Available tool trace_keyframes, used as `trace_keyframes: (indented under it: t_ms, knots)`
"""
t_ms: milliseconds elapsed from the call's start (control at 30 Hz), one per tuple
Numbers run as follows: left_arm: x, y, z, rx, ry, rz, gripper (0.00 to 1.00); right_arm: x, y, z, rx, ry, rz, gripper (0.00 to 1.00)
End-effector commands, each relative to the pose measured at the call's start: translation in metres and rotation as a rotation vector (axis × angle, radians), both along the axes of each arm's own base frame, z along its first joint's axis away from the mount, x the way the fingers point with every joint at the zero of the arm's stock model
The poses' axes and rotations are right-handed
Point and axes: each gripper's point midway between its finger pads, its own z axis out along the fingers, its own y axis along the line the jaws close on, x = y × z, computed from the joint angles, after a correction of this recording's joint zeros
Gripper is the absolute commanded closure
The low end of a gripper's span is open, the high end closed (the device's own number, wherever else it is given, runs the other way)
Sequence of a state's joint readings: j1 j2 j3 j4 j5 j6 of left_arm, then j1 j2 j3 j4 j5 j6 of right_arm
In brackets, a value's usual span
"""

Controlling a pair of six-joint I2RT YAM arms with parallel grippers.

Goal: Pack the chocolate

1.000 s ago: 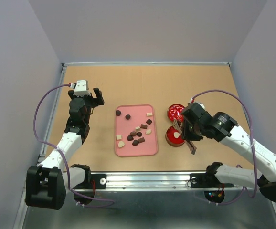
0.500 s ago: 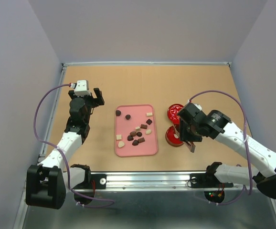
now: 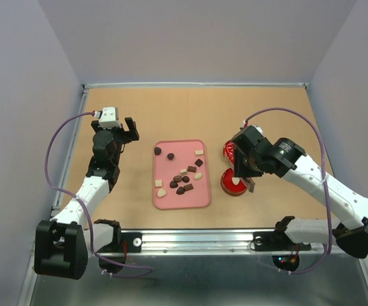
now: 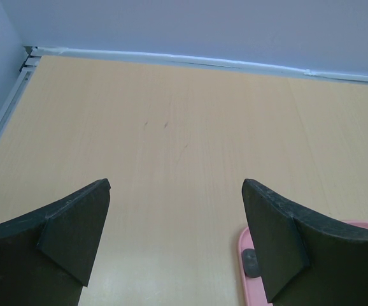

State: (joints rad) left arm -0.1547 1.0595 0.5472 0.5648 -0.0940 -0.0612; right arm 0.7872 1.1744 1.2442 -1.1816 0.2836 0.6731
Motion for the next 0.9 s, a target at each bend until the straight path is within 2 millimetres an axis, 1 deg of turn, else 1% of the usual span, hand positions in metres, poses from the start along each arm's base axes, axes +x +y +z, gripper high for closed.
trace_keyframes:
  t_ms: [0,67,100,133,167,200,233,267,300,333,400,433,500,533,567,633,667,767,800,867]
  knots:
    - [0.002,0.001,0.017,-0.013,-0.062,0.004,0.04,0.043,0.039,0.027,0.062,-0.151,0.099,0.53]
    - [0.002,0.0,0.017,-0.016,-0.062,-0.003,0.04,0.052,0.056,0.028,0.088,-0.161,0.145,0.53]
    - [0.001,0.0,0.018,-0.017,-0.065,-0.004,0.04,0.058,0.065,0.022,0.077,-0.154,0.177,0.53]
    - [0.001,0.0,0.018,-0.015,-0.066,-0.004,0.04,0.066,0.075,0.023,0.1,-0.172,0.193,0.53]
    - [0.001,0.0,0.019,-0.015,-0.066,-0.002,0.04,0.069,0.084,0.025,0.114,-0.176,0.228,0.53]
    - [0.001,0.001,0.019,-0.014,-0.068,-0.001,0.04,0.075,0.093,0.016,0.106,-0.159,0.246,0.53]
    - [0.001,0.001,0.019,-0.013,-0.066,0.002,0.04,0.08,0.104,0.021,0.132,-0.178,0.273,0.53]
    - [0.001,0.001,0.019,-0.012,-0.066,0.002,0.04,0.083,0.109,0.016,0.134,-0.171,0.285,0.53]
    - [0.0,0.002,0.019,-0.011,-0.068,0.005,0.04,0.088,0.116,0.019,0.147,-0.182,0.3,0.53]
    - [0.001,0.003,0.019,-0.01,-0.066,0.008,0.04,0.091,0.126,0.014,0.159,-0.172,0.322,0.53]
    - [0.001,0.003,0.018,-0.008,-0.063,0.012,0.04,0.097,0.137,0.017,0.177,-0.184,0.354,0.53]
    - [0.001,0.004,0.018,-0.008,-0.065,0.013,0.04,0.102,0.145,0.012,0.184,-0.183,0.364,0.53]
    - [0.001,0.004,0.018,-0.008,-0.063,0.015,0.04,0.107,0.157,0.015,0.214,-0.193,0.393,0.53]
    - [0.001,0.004,0.018,-0.006,-0.063,0.016,0.04,0.108,0.16,0.014,0.221,-0.189,0.401,0.52]
    - [0.001,0.004,0.018,-0.006,-0.063,0.018,0.04,0.108,0.167,0.007,0.229,-0.17,0.42,0.52]
    - [0.001,0.004,0.016,-0.007,-0.06,0.018,0.04,0.111,0.171,0.003,0.226,-0.168,0.427,0.51]
    - [0.001,0.005,0.016,-0.007,-0.06,0.019,0.04,0.11,0.179,-0.001,0.247,-0.147,0.452,0.5]
    - [0.001,0.005,0.017,-0.004,-0.062,0.019,0.04,0.112,0.185,-0.006,0.255,-0.132,0.467,0.5]
    - [0.001,0.005,0.017,-0.006,-0.062,0.019,0.04,0.112,0.187,-0.011,0.252,-0.121,0.47,0.49]
    - [0.001,0.005,0.017,-0.006,-0.06,0.021,0.04,0.111,0.191,-0.013,0.261,-0.115,0.481,0.49]
